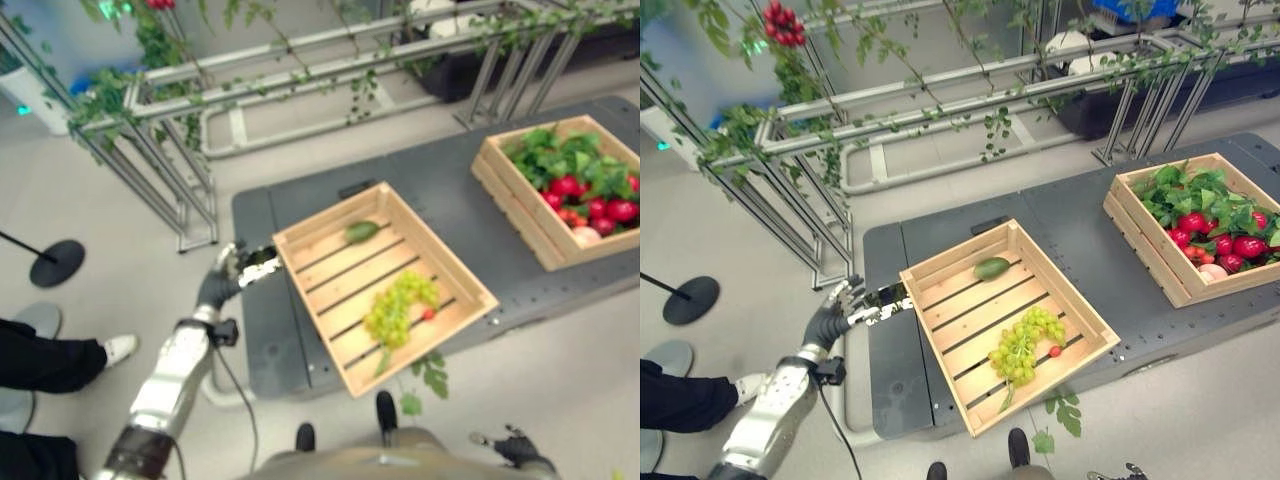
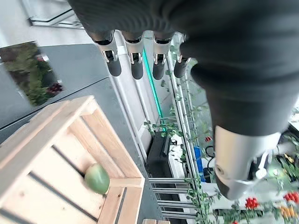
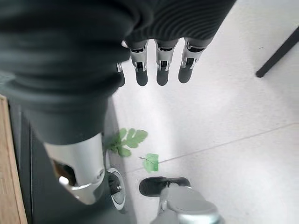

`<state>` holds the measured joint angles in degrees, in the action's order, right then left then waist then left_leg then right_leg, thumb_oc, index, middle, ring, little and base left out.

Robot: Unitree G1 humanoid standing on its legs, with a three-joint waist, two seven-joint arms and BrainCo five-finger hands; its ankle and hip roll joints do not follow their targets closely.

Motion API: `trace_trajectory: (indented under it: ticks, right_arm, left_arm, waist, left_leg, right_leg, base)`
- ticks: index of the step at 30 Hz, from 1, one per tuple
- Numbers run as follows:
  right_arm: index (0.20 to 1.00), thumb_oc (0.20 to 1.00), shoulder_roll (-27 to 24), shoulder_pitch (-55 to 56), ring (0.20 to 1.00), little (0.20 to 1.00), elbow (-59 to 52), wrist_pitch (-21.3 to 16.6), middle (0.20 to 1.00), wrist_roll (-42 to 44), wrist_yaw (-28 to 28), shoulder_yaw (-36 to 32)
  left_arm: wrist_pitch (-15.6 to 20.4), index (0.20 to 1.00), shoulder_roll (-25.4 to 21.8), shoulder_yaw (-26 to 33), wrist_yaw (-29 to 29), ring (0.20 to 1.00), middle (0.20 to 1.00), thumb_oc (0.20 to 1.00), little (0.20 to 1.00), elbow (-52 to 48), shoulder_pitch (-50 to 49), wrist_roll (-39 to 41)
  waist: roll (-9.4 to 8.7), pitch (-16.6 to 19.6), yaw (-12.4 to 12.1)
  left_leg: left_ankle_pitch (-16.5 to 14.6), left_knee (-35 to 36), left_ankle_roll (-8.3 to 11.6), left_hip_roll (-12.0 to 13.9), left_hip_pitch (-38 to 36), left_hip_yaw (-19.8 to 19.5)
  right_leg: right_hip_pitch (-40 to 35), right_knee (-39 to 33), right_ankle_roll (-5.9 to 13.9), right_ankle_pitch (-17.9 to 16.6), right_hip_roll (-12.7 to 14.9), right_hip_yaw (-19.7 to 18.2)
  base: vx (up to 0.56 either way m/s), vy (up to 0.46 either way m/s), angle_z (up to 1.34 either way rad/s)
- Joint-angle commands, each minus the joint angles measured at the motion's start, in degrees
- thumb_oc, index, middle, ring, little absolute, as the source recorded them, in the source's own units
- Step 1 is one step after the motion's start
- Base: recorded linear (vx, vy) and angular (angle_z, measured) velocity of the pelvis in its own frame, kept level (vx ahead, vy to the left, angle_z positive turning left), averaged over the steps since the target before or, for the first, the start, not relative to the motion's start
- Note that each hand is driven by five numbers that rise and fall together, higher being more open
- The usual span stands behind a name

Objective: Pick up the fruits from the basket on one side to the basket on the other side

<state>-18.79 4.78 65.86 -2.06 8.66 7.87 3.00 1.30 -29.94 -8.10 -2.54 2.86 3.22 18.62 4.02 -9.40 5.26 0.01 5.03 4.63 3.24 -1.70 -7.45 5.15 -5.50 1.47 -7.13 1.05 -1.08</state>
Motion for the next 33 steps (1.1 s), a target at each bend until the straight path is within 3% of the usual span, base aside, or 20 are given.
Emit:
trace_trajectory:
  ticks: [1,5,8,13,19,33]
  right_arm:
    - [1.0,1.0,0.9,-2.4,1.0,1.0,1.7,0.3,1.0,1.0,-0.9,2.4]
    - [1.0,1.0,0.8,-3.5,1.0,1.0,2.2,0.3,1.0,1.5,-1.3,3.3]
    - [1.0,1.0,0.7,-3.7,1.0,1.0,2.4,0.1,1.0,1.7,-1.3,3.7]
    - [1.0,1.0,0.1,-5.3,1.0,1.0,2.6,-0.2,1.0,3.4,-1.1,5.0]
    - [1.0,1.0,-0.3,-5.7,1.0,1.0,2.6,-0.2,1.0,3.8,-0.7,5.5]
    - [1.0,1.0,-2.0,-6.5,1.0,1.0,2.8,-0.6,1.0,5.7,0.9,4.1]
  left_arm:
    - [1.0,1.0,-3.2,-3.1,1.0,1.0,1.0,1.0,1.0,2.3,11.1,-5.1]
    - [0.8,1.0,-5.3,-8.3,1.0,1.0,1.0,1.0,1.0,7.1,21.1,-8.5]
    - [0.8,1.0,-4.9,-10.6,0.5,1.0,1.0,1.0,1.0,9.9,25.0,-9.6]
    - [-0.4,1.0,-2.9,-19.4,-0.6,1.0,1.0,1.0,1.0,20.1,38.5,-14.6]
    - [-1.8,1.0,-0.2,-24.9,-0.9,1.0,1.0,1.0,1.0,25.2,44.1,-20.6]
    - [-2.5,1.0,8.0,-28.2,-2.1,1.0,1.0,1.0,1.0,37.7,46.7,-22.1]
  waist:
    - [-2.36,1.1,0.8]
    - [-1.79,0.0,1.4]
    - [-1.47,-0.3,1.7]
    - [-0.08,-1.8,3.2]
    - [1.16,-2.7,4.2]
    - [4.41,-4.9,7.6]
  left_leg:
    - [-3.6,0.0,-1.56,-3.4,1.3,0.3]
    - [-3.4,0.0,-1.69,-4.1,2.0,0.3]
    - [-3.3,0.0,-1.7,-4.3,2.3,0.4]
    - [-2.7,0.0,-1.85,-5.0,3.5,0.9]
    - [-2.5,0.0,-2.09,-5.5,3.7,1.7]
    - [-2.8,-0.3,-2.13,-5.7,3.9,4.4]
  right_leg:
    - [0.9,0.5,5.9,5.0,2.5,-1.9]
    - [2.1,0.5,6.31,4.1,3.1,-2.6]
    - [2.5,0.5,6.44,3.9,3.4,-2.8]
    - [4.5,0.5,6.76,2.7,3.9,-3.8]
    - [5.2,0.5,6.93,2.3,4.1,-5.0]
    - [6.7,0.5,6.99,2.1,3.9,-8.3]
  base:
    - [-0.04,0.049,-0.03]
    - [-0.06,0.05,-0.06]
    - [-0.04,0.027,-0.1]
    - [-0.06,0.029,-0.03]
    - [-0.02,0.022,-0.08]
    - [0.0,0.02,-0.13]
